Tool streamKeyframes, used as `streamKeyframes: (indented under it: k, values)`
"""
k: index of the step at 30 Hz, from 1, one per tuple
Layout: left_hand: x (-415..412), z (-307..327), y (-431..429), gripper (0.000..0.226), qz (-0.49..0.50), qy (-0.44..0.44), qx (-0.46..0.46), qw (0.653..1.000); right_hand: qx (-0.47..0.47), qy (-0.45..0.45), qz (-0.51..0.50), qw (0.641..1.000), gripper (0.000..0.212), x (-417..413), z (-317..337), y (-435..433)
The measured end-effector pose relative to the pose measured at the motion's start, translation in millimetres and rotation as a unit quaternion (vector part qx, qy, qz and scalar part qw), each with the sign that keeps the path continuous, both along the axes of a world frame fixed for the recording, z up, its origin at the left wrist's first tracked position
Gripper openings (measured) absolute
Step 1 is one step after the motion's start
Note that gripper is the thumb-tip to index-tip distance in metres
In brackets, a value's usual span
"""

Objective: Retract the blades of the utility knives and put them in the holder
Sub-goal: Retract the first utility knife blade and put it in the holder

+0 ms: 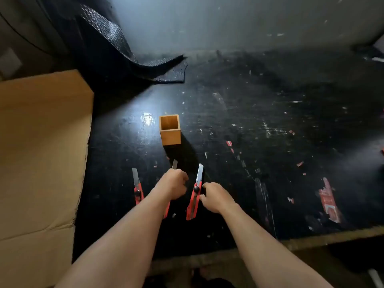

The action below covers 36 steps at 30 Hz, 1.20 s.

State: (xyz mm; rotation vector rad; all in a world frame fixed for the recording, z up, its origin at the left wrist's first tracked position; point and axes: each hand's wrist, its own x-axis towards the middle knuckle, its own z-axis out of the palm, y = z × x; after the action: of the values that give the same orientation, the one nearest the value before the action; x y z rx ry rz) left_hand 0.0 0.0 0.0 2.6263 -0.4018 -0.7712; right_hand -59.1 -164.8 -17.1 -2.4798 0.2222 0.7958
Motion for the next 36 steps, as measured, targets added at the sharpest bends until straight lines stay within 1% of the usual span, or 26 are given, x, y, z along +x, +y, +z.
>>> streamKeyframes:
  k: [3,6,8,10,12,14,17,19,21,24,28,33,36]
  values:
    - [-8,-12,-4,0.038,0.011,0.034,-0.005,0.999,0.011,-0.016,-0.03,0.999,0.033,-8,-7,6]
    - [-20,-22,-11,0.025,0.035,0.065,-0.019,0.997,0.052,-0.035,-0.108,0.992,0.039,-23,-17,13]
    - [-27,-31,-16,0.022,0.073,0.071,-0.038,0.994,0.082,-0.041,-0.162,0.982,0.042,-32,-23,18]
    - [-36,-37,-22,0.026,0.123,0.066,-0.063,0.988,0.117,-0.041,-0.216,0.969,0.04,-39,-30,21]
    - [-43,-43,-26,0.031,0.167,0.076,-0.095,0.978,0.15,-0.047,-0.261,0.953,0.034,-44,-33,23]
    - [-47,-49,-27,0.034,0.21,0.108,-0.134,0.962,0.19,-0.053,-0.301,0.933,0.032,-48,-34,21]
    - [-48,-51,-27,0.031,0.265,0.152,-0.189,0.933,0.24,-0.06,-0.341,0.907,0.034,-52,-32,16]
    - [-47,-44,-27,0.027,0.286,0.148,-0.23,0.918,0.264,-0.073,-0.349,0.896,0.034,-49,-25,12]
    - [-42,-28,-28,0.031,0.303,0.145,-0.272,0.902,0.296,-0.086,-0.344,0.887,0.032,-40,-12,6]
    - [-30,0,-23,0.026,0.316,0.138,-0.336,0.877,0.342,-0.109,-0.314,0.879,0.031,-23,13,1]
    - [-11,46,-8,0.03,0.308,0.119,-0.414,0.848,0.392,-0.154,-0.274,0.865,0.029,4,50,9]
    - [17,103,22,0.032,0.298,0.091,-0.456,0.834,0.426,-0.206,-0.219,0.853,0.027,39,100,32]
    - [28,135,42,0.033,0.3,0.072,-0.484,0.819,0.424,-0.228,-0.183,0.857,0.021,57,127,48]
